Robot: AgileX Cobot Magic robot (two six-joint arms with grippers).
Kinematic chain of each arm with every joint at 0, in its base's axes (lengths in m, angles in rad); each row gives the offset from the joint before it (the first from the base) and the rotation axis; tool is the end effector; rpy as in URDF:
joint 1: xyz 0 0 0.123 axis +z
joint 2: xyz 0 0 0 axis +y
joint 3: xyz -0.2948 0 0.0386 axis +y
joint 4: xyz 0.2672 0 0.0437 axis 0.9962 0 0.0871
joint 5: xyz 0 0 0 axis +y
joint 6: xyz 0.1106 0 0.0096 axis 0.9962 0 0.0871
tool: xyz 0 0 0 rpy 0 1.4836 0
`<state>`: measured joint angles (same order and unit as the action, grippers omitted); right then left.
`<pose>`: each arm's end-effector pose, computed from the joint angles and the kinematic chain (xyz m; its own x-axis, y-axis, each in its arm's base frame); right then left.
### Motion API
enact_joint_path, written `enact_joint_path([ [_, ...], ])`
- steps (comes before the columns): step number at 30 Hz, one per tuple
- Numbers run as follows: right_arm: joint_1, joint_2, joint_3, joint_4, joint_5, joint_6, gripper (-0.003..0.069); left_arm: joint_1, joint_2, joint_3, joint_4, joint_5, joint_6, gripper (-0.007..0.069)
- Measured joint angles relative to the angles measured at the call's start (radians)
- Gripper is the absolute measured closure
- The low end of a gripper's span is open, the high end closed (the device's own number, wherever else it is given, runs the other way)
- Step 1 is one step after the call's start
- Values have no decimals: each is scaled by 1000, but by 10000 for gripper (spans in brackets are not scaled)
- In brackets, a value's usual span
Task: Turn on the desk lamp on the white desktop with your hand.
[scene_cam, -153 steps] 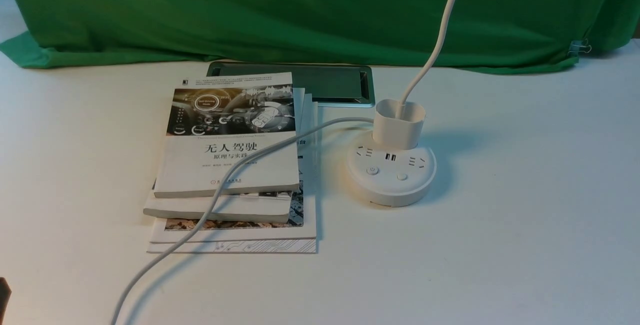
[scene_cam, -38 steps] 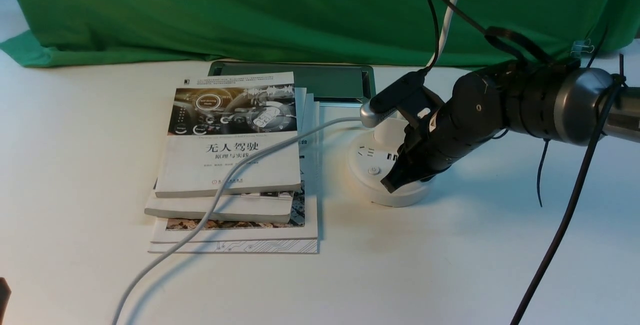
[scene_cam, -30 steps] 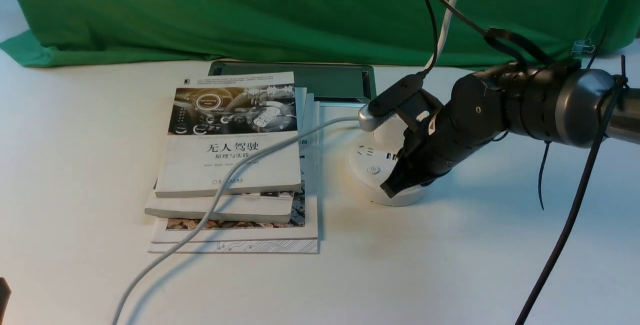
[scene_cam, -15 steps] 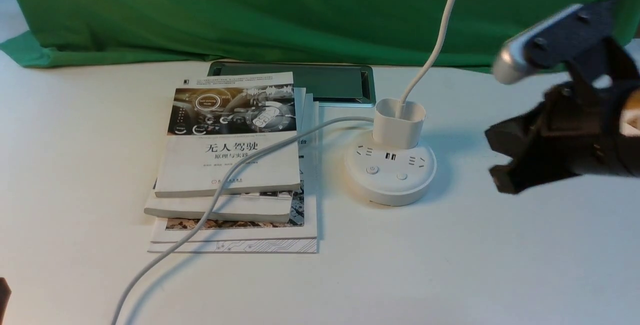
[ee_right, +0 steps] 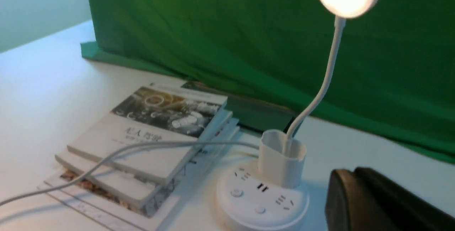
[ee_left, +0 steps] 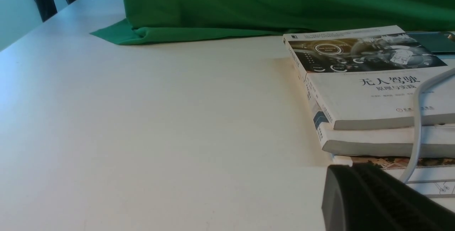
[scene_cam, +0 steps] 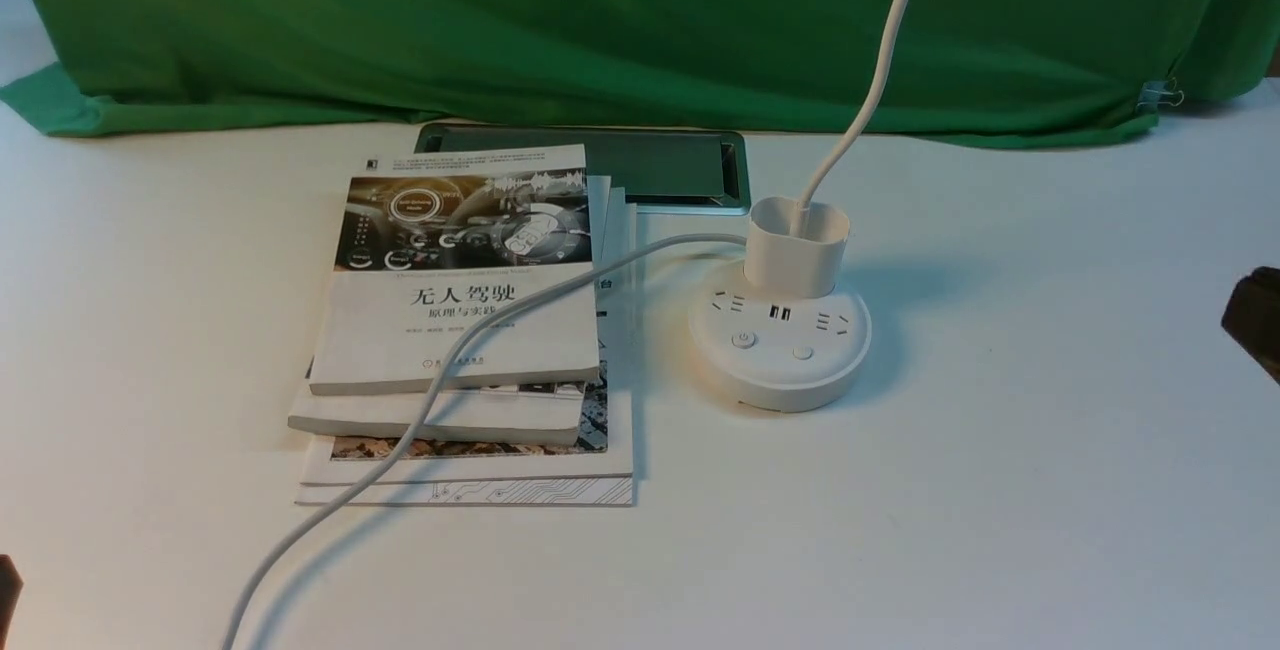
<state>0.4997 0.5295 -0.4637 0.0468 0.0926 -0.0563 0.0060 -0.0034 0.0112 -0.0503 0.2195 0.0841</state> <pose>0.1273 0.0700 0.3233 -0.0577 -0.0425 -0.9974 -0.4835 0.8753 -0.0094 0.0825 -0.0007 0.1867 -0.1391 0.0342 -0.9897 0.0097 0.9994 0.0331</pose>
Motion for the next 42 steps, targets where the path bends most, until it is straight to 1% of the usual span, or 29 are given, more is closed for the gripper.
enact_joint_path([
  [3,0,-70,109,0,-110,-8,590,0,0,0,0,0,0,603],
  [4,0,-74,109,0,-110,-9,590,0,0,0,0,0,0,603],
  [5,0,-102,180,0,-198,-10,588,0,0,0,0,0,0,603],
  [6,-4,-120,229,4,-253,-10,585,0,0,0,0,0,0,603],
  [8,-26,-149,294,14,-315,-10,584,0,0,0,0,0,0,603],
  [10,-89,-198,365,23,-354,-10,582,0,0,0,0,0,0,603],
  [13,-275,-290,454,30,-353,-10,572,0,0,0,0,0,0,603],
  [14,-299,-302,459,30,-347,-10,570,0,0,0,0,0,0,603],
  [15,-394,-348,469,29,-332,-8,564,0,0,0,0,0,0,603],
  [16,-458,-382,470,13,-310,6,561,0,0,0,0,0,0,603],
  [17,-496,-409,470,-1,-286,22,559,0,0,0,0,0,0,603],
  [18,-513,-414,471,-4,-272,26,557,0,0,0,0,0,0,603],
  [19,-563,-451,473,-27,-210,56,552,0,0,0,0,0,0,603],
  [21,-583,-485,474,-41,-146,72,547,0,0,0,0,0,0,603],
  [23,-583,-513,474,-47,-83,84,543,0,0,0,0,0,0,603],
  [24,-577,-523,474,-47,-43,89,540,0,0,0,0,0,0,603],
  [26,-569,-526,474,-47,-19,95,538,0,0,0,0,0,0,603],
  [29,-533,-526,474,-47,44,121,525,0,0,0,0,0,0,603],
  [34,-506,-526,474,-52,105,135,515,0,0,0,0,0,0,603],
  [42,-501,-526,474,-47,122,137,501,0,0,0,0,0,0,603],
])
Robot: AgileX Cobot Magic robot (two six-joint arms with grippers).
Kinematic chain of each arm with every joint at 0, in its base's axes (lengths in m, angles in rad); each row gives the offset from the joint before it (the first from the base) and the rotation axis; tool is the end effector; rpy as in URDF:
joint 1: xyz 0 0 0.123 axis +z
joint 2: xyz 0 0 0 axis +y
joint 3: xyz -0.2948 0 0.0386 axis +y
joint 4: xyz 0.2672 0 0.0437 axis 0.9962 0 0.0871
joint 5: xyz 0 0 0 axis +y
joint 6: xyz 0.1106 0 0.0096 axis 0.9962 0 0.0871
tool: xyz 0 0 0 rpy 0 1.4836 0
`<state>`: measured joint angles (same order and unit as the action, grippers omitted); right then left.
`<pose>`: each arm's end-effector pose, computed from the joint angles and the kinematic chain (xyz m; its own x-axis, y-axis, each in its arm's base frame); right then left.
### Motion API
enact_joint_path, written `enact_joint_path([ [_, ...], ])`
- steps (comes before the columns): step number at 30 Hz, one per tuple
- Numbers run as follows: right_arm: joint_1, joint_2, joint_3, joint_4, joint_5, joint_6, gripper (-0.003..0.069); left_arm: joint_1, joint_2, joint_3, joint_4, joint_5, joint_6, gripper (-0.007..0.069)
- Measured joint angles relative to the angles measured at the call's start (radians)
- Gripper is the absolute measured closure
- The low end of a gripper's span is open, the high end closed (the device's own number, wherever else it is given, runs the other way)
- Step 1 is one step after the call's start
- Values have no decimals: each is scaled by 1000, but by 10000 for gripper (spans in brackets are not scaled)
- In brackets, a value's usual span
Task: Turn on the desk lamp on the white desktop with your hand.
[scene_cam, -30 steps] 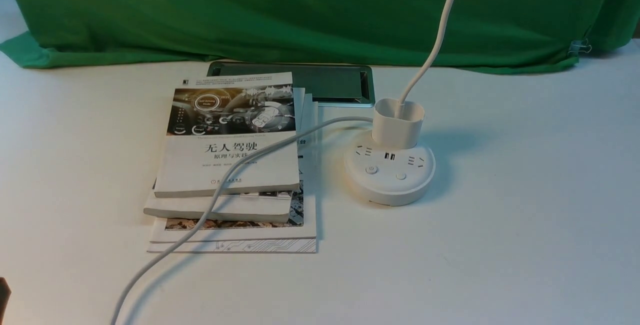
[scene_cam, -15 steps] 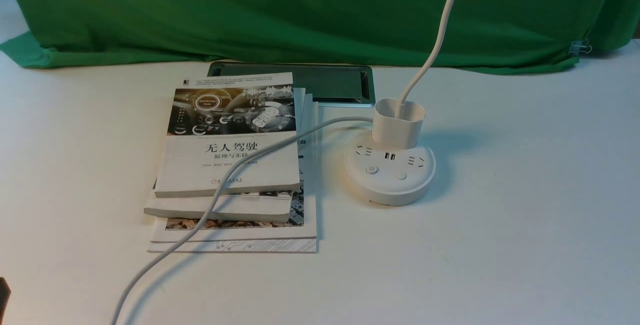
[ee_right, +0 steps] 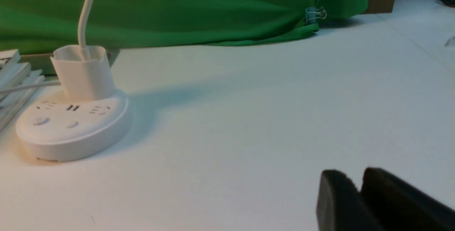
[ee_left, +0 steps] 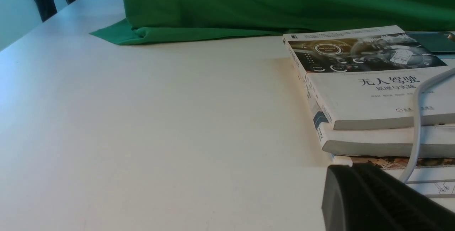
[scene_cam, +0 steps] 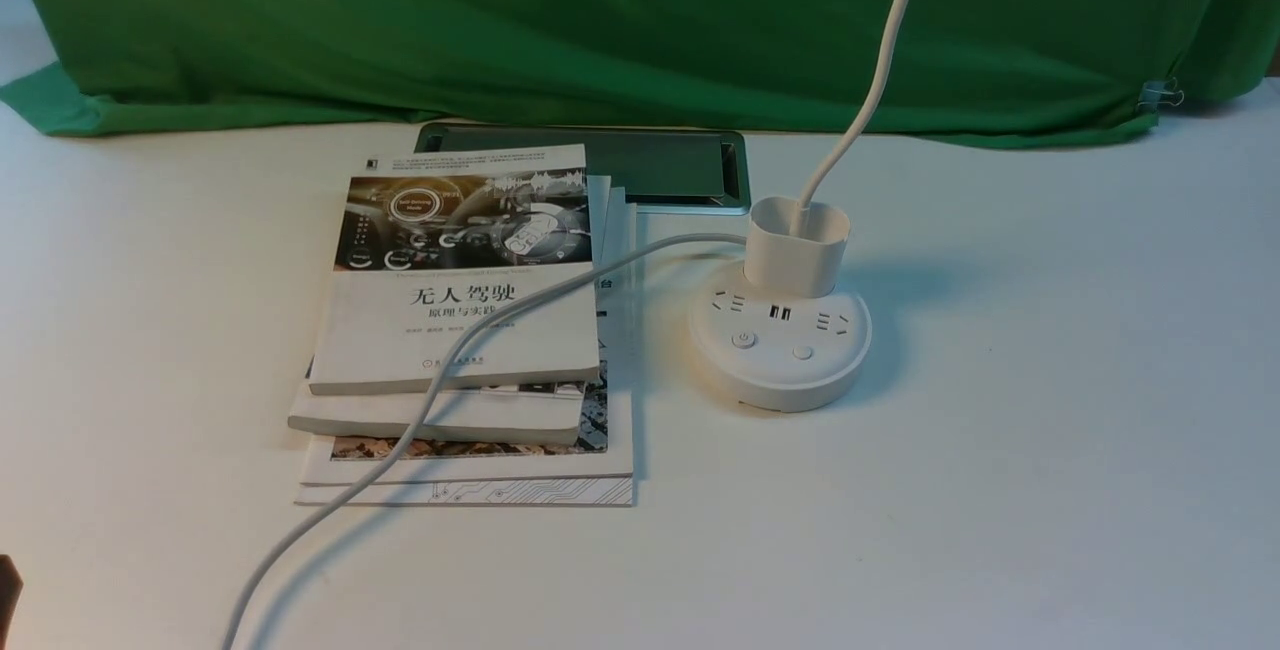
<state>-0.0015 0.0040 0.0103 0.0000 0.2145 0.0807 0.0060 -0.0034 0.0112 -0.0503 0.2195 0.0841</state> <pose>0.0830 -0.0001 0.1869 -0.1406 0.0808 -0.9868 0.0129 0.9967 0.0798 0.0825 -0.0007 0.1867 -0.1391 0.0342 -0.9897 0.0097 0.9994 0.0331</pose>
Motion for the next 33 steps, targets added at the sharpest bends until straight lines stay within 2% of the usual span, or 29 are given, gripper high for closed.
enact_joint_path([
  [33,0,0,0,0,1,0,437,0,0,0,0,0,0,603],
])
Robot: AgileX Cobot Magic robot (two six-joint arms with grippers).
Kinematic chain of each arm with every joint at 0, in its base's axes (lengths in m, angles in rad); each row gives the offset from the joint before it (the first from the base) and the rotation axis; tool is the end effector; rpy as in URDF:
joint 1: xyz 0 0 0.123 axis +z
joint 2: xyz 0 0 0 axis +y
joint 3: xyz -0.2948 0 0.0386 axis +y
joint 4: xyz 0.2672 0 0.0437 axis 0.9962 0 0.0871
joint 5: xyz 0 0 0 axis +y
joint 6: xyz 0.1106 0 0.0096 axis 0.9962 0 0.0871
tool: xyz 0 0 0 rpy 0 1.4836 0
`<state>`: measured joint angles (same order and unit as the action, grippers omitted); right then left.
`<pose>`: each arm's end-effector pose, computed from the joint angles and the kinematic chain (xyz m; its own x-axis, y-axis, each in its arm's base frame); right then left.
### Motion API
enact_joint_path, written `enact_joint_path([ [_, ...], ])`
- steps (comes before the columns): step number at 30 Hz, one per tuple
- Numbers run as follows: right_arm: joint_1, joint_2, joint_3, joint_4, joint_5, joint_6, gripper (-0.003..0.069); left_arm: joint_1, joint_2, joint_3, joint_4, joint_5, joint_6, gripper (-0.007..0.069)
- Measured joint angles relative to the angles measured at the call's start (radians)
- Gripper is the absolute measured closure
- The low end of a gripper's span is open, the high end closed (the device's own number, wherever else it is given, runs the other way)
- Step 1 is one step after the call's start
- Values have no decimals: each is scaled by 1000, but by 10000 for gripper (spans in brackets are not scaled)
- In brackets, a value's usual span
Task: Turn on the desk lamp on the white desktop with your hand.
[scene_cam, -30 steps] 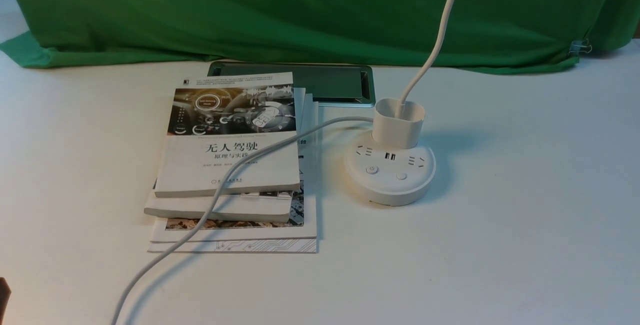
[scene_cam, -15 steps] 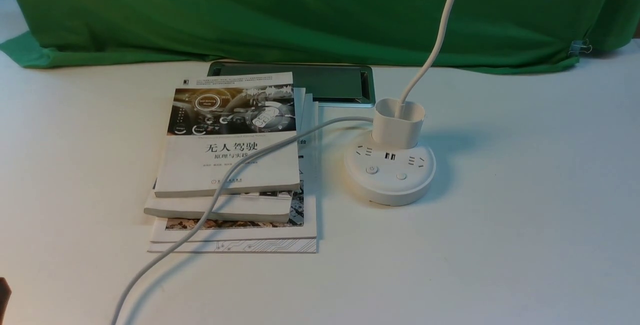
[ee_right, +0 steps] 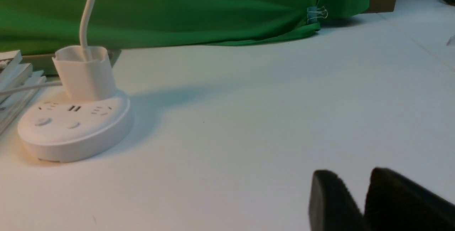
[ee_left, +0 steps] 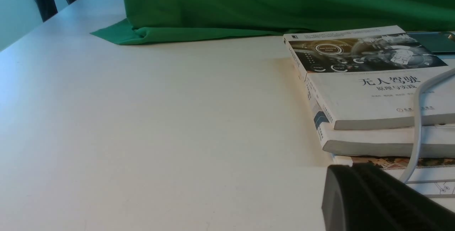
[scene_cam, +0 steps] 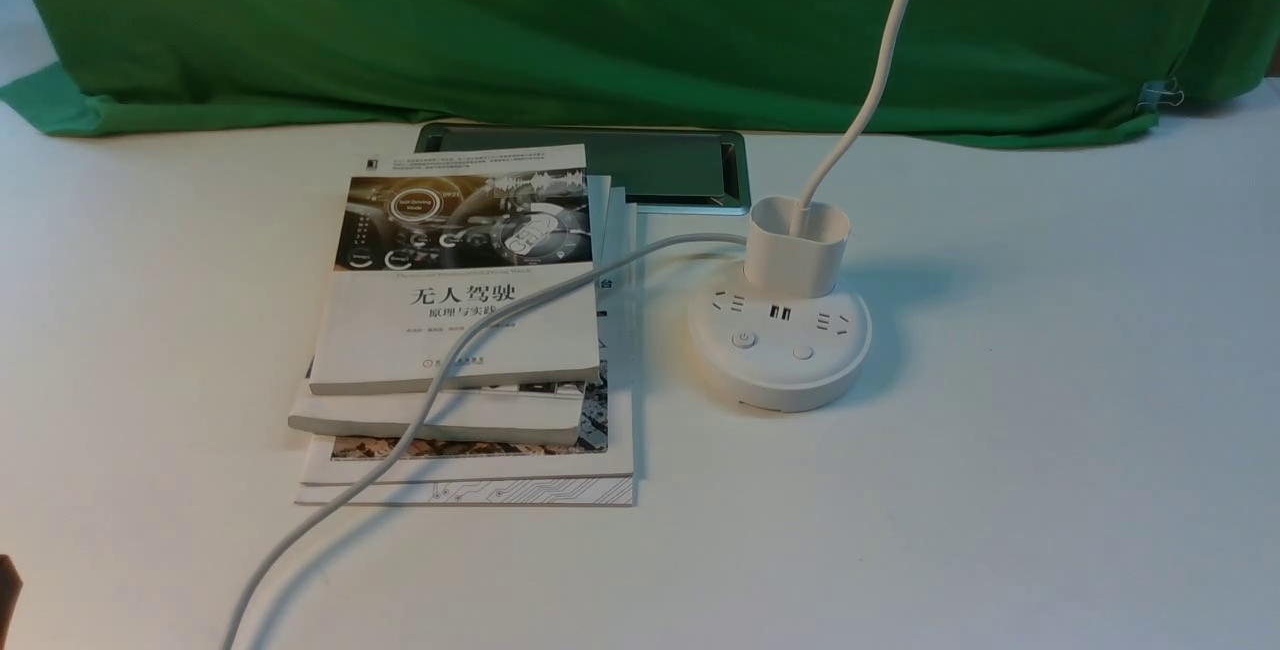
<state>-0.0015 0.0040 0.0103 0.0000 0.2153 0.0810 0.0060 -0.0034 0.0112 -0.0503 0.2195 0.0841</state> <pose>0.0830 -0.0001 0.1868 -0.1413 0.0811 -0.9866 0.0130 0.9967 0.0801 0.0825 -0.0007 0.1867 -0.1391 0.0342 -0.9897 0.0097 0.9994 0.0331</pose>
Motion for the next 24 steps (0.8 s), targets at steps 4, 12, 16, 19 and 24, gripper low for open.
enact_joint_path([
  [4,0,0,0,0,0,0,426,0,0,0,0,0,0,603],
  [12,0,0,0,0,0,0,421,0,0,0,0,0,0,603],
  [16,0,0,0,0,0,1,421,0,0,0,0,0,0,603],
  [19,0,0,0,5,0,1,421,0,0,0,0,0,0,603],
  [24,0,0,0,5,0,1,421,0,0,0,0,0,0,603],
])
